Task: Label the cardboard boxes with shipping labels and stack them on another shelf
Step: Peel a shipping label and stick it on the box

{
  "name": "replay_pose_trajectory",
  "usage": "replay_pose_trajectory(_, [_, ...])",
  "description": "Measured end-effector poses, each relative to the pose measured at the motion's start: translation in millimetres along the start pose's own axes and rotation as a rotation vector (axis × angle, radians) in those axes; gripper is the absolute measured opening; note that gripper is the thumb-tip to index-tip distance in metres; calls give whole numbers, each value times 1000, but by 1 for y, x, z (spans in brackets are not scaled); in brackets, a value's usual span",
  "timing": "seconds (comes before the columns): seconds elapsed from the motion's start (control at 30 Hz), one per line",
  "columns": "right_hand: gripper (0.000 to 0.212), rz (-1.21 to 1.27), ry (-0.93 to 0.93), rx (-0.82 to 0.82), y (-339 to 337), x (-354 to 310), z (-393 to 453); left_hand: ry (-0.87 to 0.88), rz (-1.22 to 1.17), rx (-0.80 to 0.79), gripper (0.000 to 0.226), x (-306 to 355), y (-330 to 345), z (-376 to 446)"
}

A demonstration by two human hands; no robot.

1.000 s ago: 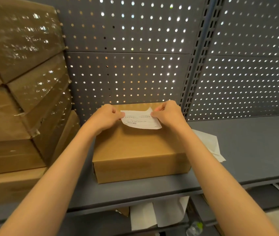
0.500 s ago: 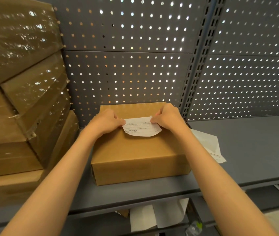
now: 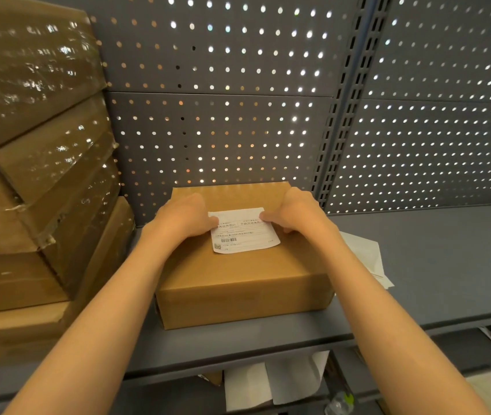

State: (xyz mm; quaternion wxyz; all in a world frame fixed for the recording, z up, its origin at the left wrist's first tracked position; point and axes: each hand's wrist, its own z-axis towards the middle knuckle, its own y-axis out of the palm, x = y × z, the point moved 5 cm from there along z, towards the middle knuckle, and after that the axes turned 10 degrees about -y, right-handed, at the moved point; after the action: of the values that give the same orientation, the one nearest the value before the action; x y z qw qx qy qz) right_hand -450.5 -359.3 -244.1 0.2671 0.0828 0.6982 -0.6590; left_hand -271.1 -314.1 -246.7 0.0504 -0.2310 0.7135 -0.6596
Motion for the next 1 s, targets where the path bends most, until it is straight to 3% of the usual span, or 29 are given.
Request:
replay_pose_trajectory(0.13, [39, 107, -157, 135, -2, -5, -1, 0, 105, 172, 41, -1, -16, -8])
replay_pose_trajectory(0.23, [37, 103, -391, 199, -1, -25, -5, 158, -24, 255, 26, 6, -17, -11])
replay_pose_trajectory(0.37, [36, 41, -571, 42, 16, -49, -16, 406, -136, 117, 31, 21, 0, -18])
replay_pose_trajectory(0.7, [44, -9, -550, -158, 38, -45, -29, 381, -56, -119, 49, 13, 28, -26])
replay_pose_trajectory(1.0, [49, -109, -441, -176, 31, -21, -29, 298, 35, -104, 50, -3, 24, -30])
